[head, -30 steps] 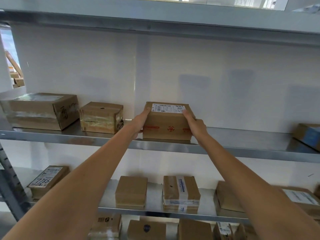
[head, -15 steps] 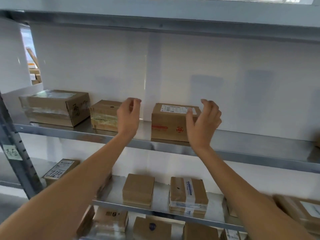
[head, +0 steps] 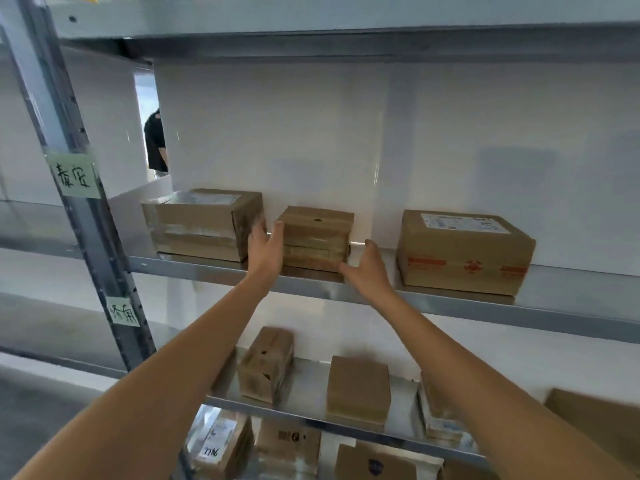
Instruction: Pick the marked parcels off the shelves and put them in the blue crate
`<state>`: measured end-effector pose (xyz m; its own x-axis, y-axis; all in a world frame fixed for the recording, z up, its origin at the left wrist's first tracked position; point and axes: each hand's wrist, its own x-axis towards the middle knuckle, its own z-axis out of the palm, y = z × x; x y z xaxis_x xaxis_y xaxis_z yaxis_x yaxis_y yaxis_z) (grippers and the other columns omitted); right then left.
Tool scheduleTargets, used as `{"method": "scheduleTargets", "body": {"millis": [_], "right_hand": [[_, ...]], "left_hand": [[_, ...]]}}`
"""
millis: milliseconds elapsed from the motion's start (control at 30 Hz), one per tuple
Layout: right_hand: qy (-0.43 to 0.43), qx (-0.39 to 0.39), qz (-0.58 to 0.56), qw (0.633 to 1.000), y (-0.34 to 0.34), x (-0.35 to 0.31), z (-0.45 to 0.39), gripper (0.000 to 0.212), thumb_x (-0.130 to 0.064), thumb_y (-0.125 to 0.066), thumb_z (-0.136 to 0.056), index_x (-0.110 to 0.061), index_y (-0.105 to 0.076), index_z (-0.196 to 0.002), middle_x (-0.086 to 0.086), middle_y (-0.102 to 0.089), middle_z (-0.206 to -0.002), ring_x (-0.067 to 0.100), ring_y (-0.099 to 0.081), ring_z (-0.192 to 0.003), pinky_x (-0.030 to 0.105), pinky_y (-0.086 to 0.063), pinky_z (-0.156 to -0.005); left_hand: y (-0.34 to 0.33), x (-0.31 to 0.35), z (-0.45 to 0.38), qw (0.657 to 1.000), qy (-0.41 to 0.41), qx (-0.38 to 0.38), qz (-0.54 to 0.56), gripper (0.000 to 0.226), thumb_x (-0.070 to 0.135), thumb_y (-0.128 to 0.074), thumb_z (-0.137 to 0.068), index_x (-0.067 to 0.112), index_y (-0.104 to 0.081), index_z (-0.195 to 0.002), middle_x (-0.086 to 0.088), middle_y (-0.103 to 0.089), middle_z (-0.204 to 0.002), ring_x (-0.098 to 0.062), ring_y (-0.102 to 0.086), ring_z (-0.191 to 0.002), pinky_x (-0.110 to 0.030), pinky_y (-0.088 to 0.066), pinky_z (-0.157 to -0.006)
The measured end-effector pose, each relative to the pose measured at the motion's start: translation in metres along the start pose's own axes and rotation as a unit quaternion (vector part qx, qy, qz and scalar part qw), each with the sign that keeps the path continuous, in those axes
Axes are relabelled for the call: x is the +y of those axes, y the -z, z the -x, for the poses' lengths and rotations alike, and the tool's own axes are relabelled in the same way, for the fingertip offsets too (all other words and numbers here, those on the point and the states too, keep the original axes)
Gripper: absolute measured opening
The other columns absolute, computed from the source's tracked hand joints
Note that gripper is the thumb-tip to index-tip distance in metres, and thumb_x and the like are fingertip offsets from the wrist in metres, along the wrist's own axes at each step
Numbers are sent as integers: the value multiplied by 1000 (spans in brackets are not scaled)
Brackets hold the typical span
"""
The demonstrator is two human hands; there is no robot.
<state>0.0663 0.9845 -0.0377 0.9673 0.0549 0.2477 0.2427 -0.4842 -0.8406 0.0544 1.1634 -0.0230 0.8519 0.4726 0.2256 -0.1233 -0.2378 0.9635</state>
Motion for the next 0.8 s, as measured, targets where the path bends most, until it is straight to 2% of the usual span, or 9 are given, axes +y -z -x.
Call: {"method": "scheduleTargets", "body": {"millis": [100, 233, 300, 367, 400, 467, 533, 633, 800], "right_hand": [[-60, 14, -52, 997, -10, -5, -15, 74, -21, -70, -86, -10, -29, -146, 10, -45, -142, 26, -49, -124, 27, -40, -89], [-79, 55, -92, 991, -21, -8, -15, 41, -20, -66, -87, -20, -41, -119, 4, -54, -127, 15, -52, -103, 18, -42, -70], [-77, 70, -101, 989, -22, -10, -12, 35, -21, -65, -86, -19, -44, -115, 4, -57, -122, 17, -55, -104, 25, -48, -77], [-70, 86, -120, 987, -19, -16, -9, 33, -27, -64, -88, -18, -50, -116, 4, -60, -119, 19, -58, -106, 37, -52, -92], [-65, 96, -131, 985, -15, -21, -9, 31, -34, -63, -90, -18, -55, -115, 3, -62, -117, 18, -59, -106, 38, -51, -95], [-59, 107, -159, 980, -8, -32, -8, 31, -49, -53, -93, -24, -66, -106, -3, -68, -110, 14, -62, -104, 34, -50, -93], [-66, 112, -186, 974, -2, -41, -7, 37, -58, -46, -94, -32, -71, -92, -12, -74, -95, 8, -66, -96, 30, -49, -90], [-75, 112, -217, 967, -1, -47, -6, 46, -63, -43, -94, -27, -71, -87, -13, -76, -78, 3, -71, -77, 23, -48, -80], [-95, 93, -242, 961, -2, -52, 1, 33, -57, -51, -93, -29, -67, -93, -12, -73, -80, 15, -65, -92, 29, -47, -78]], "left_hand": [[3, -9, -18, 996, 41, -76, 19, 61, 50, -35, -100, 24, -22, -153, -5, -34, -154, -28, -34, -139, -41, -27, -113], [5, -14, -32, 986, 72, -140, 57, 52, 53, -34, -99, 22, -36, -141, 0, -49, -128, -20, -46, -114, -31, -32, -95], [7, -13, -33, 982, 87, -149, 77, 39, 50, -35, -98, 24, -41, -126, 0, -51, -116, -18, -48, -105, -32, -36, -93], [11, -10, -34, 979, 75, -160, 102, 36, 42, -32, -100, 20, -45, -125, -4, -54, -120, -20, -52, -108, -35, -43, -96], [15, -6, -36, 978, 64, -161, 116, 38, 37, -30, -101, 17, -49, -126, -5, -57, -122, -19, -54, -106, -32, -46, -91], [21, 2, -38, 978, 47, -155, 133, 39, 31, -26, -103, 15, -57, -121, -6, -62, -112, -14, -57, -91, -23, -42, -71], [25, 8, -39, 980, 31, -153, 127, 40, 32, -25, -103, 18, -61, -116, -5, -64, -100, -12, -56, -84, -22, -36, -66], [27, 12, -38, 977, 28, -162, 138, 43, 35, -25, -105, 19, -60, -122, -3, -65, -93, -5, -56, -80, -17, -34, -62], [29, 17, -37, 974, 42, -166, 147, 35, 38, -29, -104, 23, -60, -110, 1, -66, -92, -2, -57, -77, -15, -38, -57]]}}
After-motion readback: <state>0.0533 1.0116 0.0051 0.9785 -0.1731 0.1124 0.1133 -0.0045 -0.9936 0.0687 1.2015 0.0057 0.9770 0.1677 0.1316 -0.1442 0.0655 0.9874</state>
